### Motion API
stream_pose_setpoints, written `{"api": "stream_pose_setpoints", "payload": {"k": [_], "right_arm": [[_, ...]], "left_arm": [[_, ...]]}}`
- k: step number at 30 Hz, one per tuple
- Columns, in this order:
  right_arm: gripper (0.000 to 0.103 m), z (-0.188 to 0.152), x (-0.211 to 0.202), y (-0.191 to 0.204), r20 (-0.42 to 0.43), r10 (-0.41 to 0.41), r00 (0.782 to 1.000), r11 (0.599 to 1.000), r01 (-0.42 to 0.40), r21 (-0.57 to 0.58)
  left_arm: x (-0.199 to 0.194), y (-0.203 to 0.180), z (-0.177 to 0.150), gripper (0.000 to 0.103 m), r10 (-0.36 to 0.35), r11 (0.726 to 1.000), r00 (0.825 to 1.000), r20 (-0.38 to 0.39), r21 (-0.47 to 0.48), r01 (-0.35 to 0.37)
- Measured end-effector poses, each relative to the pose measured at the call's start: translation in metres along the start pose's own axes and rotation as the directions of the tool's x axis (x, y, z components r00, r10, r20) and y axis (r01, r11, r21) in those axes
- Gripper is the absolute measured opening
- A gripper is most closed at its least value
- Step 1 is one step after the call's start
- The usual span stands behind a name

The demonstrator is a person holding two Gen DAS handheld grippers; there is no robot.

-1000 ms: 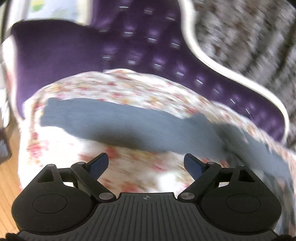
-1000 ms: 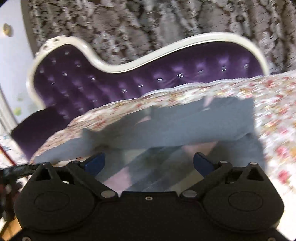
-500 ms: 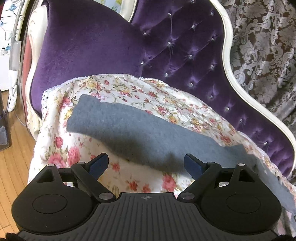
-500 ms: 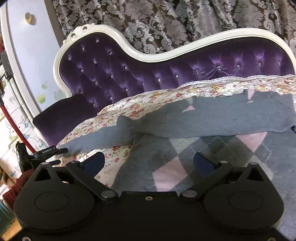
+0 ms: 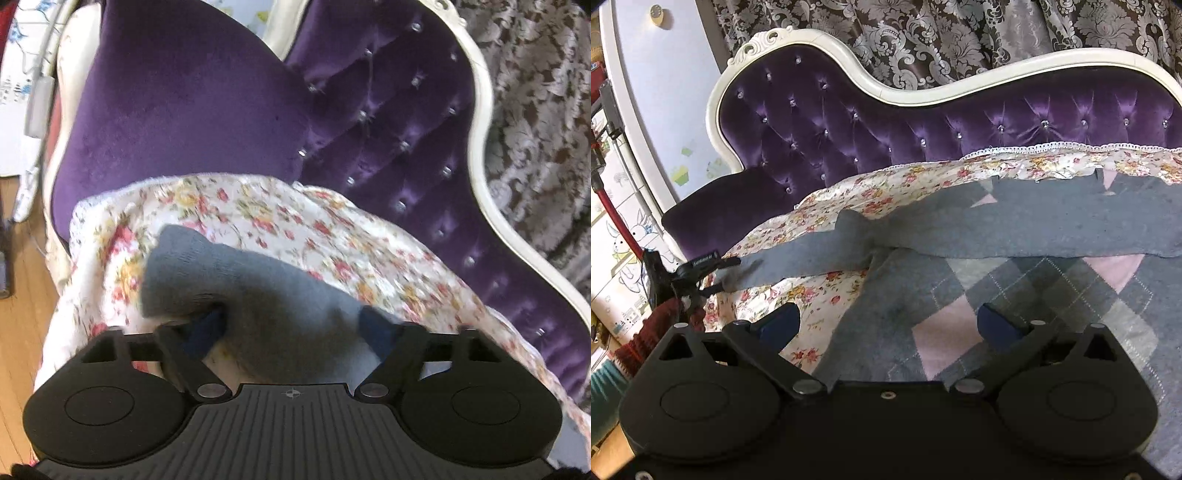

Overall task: Fold small clothes
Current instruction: 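Close the left tool on the other sleeve cuff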

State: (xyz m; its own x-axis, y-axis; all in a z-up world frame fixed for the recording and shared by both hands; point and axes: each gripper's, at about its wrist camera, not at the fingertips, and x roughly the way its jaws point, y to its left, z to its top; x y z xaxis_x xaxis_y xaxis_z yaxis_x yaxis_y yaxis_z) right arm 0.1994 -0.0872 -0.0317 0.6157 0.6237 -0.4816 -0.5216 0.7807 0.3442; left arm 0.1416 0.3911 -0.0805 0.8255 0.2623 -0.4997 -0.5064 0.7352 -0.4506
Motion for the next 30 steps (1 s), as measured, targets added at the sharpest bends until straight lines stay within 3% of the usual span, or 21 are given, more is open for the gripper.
{"api": "stream_pose_setpoints", "payload": {"k": [1, 2, 4, 8, 13, 16, 19, 23, 26, 30], "right_arm": [[0.102, -0.001, 0.000, 0.000, -0.002, 0.001, 1.000, 1.000, -0.001, 0.001], [0.102, -0.001, 0.000, 0.000, -0.002, 0.002, 1.000, 1.000, -0.002, 0.004], [0.102, -0.002, -0.001, -0.001, -0.006, -0.001, 1.000, 1.000, 0.001, 0.008], [0.102, -0.004, -0.005, -0.005, -0.008, -0.013, 1.000, 1.000, 0.013, 0.020], [0.102, -0.007, -0.015, -0.016, 0.006, -0.026, 1.000, 0.998, 0.026, 0.053], [0.103, -0.011, -0.021, -0.022, 0.011, -0.026, 1.000, 0.996, 0.025, 0.080], [0.102, -0.016, -0.028, -0.027, 0.020, -0.024, 1.000, 0.995, 0.022, 0.102], [0.102, -0.022, -0.037, -0.035, 0.027, -0.032, 0.999, 0.989, 0.028, 0.142], [0.102, -0.026, -0.045, -0.042, 0.034, -0.035, 0.999, 0.985, 0.029, 0.169], [0.102, -0.031, -0.060, -0.051, 0.062, -0.046, 0.997, 0.982, 0.033, 0.188]], "left_arm": [[0.001, 0.000, 0.002, 0.041, 0.015, 1.000, 1.000, 0.006, -0.012, -0.014], [0.004, 0.000, 0.004, 0.009, 0.014, 1.000, 1.000, -0.010, -0.026, -0.014], [0.007, -0.001, 0.009, 0.009, 0.006, 0.998, 0.999, -0.039, -0.055, -0.008], [-0.020, -0.024, 0.025, 0.009, 0.006, 1.000, 0.999, 0.045, 0.026, -0.007], [-0.066, -0.076, 0.060, 0.008, -0.102, 0.988, 0.988, 0.114, 0.124, 0.087], [-0.090, -0.123, 0.079, 0.008, -0.194, 0.961, 0.970, 0.146, 0.229, 0.157], [-0.106, -0.178, 0.090, 0.009, -0.287, 0.917, 0.945, 0.154, 0.328, 0.226], [-0.110, -0.260, 0.086, 0.009, -0.403, 0.836, 0.907, 0.122, 0.453, 0.311], [-0.104, -0.319, 0.064, 0.009, -0.480, 0.761, 0.874, 0.072, 0.529, 0.375], [-0.087, -0.386, 0.012, 0.009, -0.561, 0.664, 0.826, -0.054, 0.567, 0.488]]}}
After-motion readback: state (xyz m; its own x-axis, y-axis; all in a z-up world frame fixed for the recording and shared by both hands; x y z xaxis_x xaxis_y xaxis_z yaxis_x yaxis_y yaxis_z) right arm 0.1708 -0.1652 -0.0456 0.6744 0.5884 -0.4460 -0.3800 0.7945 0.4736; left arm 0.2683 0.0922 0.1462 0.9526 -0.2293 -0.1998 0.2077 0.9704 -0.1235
